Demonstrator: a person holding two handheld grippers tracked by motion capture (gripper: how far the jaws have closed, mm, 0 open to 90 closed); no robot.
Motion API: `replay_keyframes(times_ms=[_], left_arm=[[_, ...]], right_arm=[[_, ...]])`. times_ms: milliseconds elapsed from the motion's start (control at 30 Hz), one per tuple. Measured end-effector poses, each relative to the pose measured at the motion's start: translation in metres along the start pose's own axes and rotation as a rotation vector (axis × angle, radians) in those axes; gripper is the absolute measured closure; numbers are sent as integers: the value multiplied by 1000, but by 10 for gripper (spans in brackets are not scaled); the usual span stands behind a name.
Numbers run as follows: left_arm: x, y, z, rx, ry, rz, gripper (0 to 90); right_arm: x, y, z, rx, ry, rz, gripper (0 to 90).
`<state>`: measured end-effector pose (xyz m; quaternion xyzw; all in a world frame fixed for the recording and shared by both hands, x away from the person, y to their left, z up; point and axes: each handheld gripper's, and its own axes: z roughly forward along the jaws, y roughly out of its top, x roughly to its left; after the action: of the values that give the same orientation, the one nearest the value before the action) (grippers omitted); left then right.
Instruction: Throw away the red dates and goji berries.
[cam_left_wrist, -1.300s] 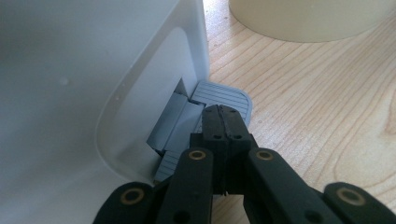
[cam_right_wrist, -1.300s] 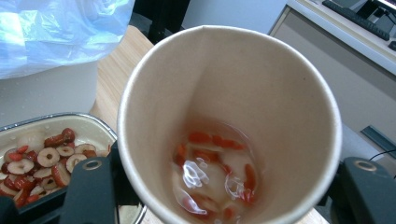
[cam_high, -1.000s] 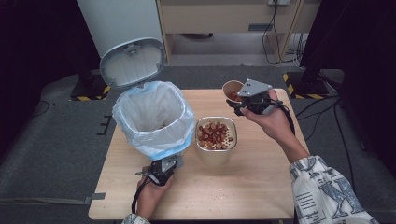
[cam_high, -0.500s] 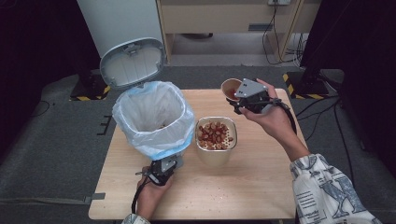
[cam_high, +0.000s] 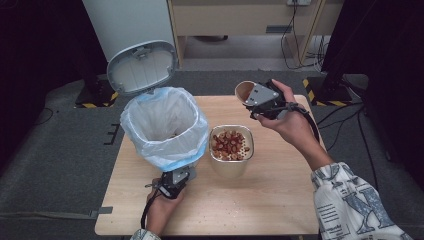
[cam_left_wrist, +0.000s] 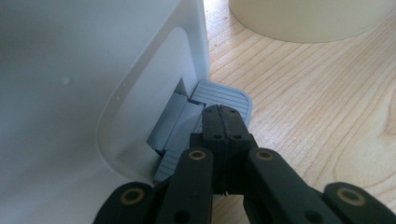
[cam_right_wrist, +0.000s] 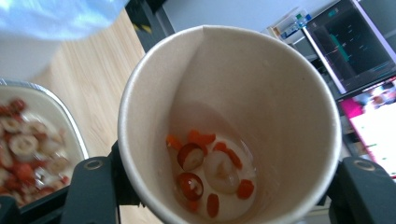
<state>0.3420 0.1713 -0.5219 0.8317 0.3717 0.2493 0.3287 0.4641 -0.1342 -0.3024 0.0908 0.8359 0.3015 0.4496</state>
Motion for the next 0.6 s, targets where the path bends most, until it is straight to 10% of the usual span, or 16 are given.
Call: replay_keyframes(times_ms=[167, 600], left_arm=[[0, 0, 0, -2, -2, -2, 894], [0, 0, 0, -1, -2, -4, 895]], right_arm=[[3, 5, 0, 22, -8, -86, 352], [3, 6, 1, 38, -10, -102, 351]])
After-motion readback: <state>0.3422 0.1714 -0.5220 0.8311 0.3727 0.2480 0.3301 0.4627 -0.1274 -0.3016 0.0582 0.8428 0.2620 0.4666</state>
